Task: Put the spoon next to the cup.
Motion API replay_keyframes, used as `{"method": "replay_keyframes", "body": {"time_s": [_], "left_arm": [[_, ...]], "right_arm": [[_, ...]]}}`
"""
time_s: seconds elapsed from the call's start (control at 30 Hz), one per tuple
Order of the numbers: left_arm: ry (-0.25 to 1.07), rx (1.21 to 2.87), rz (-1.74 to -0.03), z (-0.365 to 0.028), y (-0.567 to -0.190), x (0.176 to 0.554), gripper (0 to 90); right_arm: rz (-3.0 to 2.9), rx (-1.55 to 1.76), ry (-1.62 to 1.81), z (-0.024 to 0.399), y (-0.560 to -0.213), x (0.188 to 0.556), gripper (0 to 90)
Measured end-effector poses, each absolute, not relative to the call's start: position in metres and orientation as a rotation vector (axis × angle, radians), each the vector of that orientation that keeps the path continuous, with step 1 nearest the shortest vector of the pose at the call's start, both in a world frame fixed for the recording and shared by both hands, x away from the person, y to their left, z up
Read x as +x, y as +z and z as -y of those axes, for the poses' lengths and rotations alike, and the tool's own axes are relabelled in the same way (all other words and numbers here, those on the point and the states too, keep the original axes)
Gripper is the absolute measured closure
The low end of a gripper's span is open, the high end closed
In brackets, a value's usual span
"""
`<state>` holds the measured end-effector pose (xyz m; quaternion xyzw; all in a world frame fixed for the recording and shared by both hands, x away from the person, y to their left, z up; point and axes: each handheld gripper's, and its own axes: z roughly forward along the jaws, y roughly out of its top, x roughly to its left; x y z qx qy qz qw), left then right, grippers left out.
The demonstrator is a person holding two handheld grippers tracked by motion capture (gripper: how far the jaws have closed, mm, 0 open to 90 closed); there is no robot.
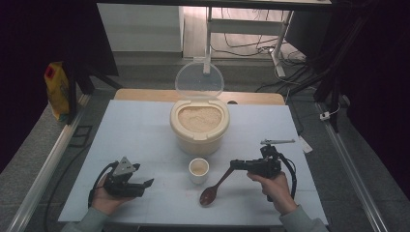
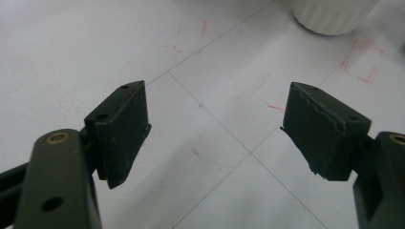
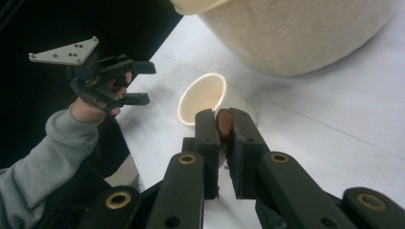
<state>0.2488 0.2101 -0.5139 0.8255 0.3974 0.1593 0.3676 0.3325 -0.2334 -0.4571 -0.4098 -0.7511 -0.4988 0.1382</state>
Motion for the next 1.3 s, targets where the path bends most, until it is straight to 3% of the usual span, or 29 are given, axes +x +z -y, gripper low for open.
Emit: {"method": "replay_keyframes", "body": {"time_s": [0.27, 1.3], "left_arm": [[0.409, 2.121, -1.021, -0.21, -0.514, 0.249, 23.2], [0.412, 2.134, -1.017, -0.209, -0.515, 0.249, 23.1]], "right_arm": [[2.177, -1.177, -1.411, 0.218, -0.465, 0.344, 82.8], [2.469, -1.44, -1.305, 0.189, -0.511, 0.376, 61.6]]}}
